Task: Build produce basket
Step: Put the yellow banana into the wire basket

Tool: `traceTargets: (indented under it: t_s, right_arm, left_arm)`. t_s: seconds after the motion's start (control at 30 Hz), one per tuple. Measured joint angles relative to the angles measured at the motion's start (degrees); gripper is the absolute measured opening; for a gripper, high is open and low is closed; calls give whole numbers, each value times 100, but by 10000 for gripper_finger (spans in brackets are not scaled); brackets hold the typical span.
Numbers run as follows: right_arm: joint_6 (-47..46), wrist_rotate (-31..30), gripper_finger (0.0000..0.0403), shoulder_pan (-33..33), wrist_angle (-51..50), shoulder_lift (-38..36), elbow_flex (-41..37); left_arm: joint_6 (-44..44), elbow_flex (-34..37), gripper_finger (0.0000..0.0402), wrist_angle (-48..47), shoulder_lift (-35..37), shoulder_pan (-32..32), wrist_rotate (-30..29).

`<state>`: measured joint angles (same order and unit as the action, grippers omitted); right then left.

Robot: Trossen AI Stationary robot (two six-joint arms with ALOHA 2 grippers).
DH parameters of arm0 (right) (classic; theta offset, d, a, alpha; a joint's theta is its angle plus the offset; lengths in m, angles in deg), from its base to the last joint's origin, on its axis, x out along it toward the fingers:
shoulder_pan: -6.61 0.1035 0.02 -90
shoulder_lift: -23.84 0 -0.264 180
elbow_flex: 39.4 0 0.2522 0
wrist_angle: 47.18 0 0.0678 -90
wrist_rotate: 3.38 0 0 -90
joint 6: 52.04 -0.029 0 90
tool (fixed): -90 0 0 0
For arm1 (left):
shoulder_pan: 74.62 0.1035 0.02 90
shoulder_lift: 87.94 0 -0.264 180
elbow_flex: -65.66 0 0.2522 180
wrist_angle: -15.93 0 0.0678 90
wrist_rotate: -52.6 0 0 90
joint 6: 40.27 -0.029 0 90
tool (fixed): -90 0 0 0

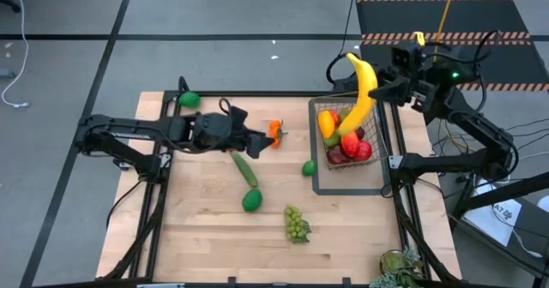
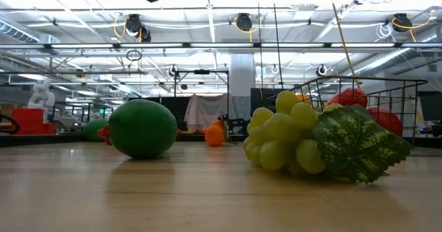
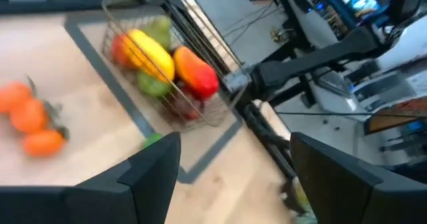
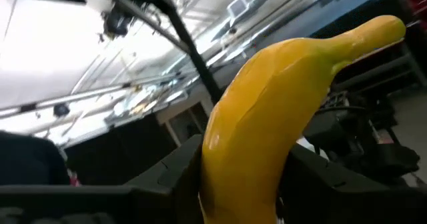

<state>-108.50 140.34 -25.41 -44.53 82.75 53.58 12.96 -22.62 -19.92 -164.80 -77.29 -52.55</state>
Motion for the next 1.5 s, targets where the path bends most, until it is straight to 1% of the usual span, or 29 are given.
traceTargets:
  t_s: [0.1, 0.13, 0.2, 0.27, 0.33, 0.4, 0.47, 0.63, 0.87, 0.93, 1.0, 1.23, 1.4, 1.5]
  right_arm:
    - [10, 370, 162, -139, -2, -2, 0]
    - [10, 435, 162, -173, -3, -10, 0]
    - [10, 545, 162, -223, 4, -38, 0]
    - [10, 672, 162, -282, 66, -57, 0]
    - [6, 807, 162, -330, 149, -76, 0]
    - [-24, 813, 162, -370, 261, -92, 0]
    - [-30, 813, 162, -411, 262, -120, 0]
    - [-114, 943, 162, -507, 262, -151, 0]
    - [-6, 933, 162, -577, 262, -149, 0]
    - [164, 896, 162, -585, 262, -149, 0]
    - [374, 733, 162, -585, 262, -149, 0]
    - [968, -115, 162, -585, 260, -149, 0]
    - [1305, -309, 162, -585, 260, -149, 0]
    - [1463, -420, 162, -585, 260, -151, 0]
  left_arm:
    - [374, -5, 278, 275, -219, -167, -55]
    - [456, 8, 278, 303, -299, -220, -85]
    - [601, -9, 278, 783, -503, -283, -153]
    - [710, 5, 278, 948, -624, -332, -163]
    - [758, -9, 278, 1553, -852, -353, -184]
    - [774, 9, 278, 1827, -961, -387, -186]
    - [734, -15, 278, 2441, -1142, -394, -191]
    - [726, -17, 278, 2725, -1294, -358, -196]
    - [677, -4, 278, 2654, -1299, -248, -191]
    - [625, -4, 278, 2619, -1309, -210, -191]
    - [580, -4, 278, 2613, -1312, -171, -191]
    - [603, -4, 278, 2661, -1307, -110, -134]
    - [620, -4, 278, 2671, -1307, -110, -101]
    - [623, -4, 278, 2671, -1307, -110, 19]
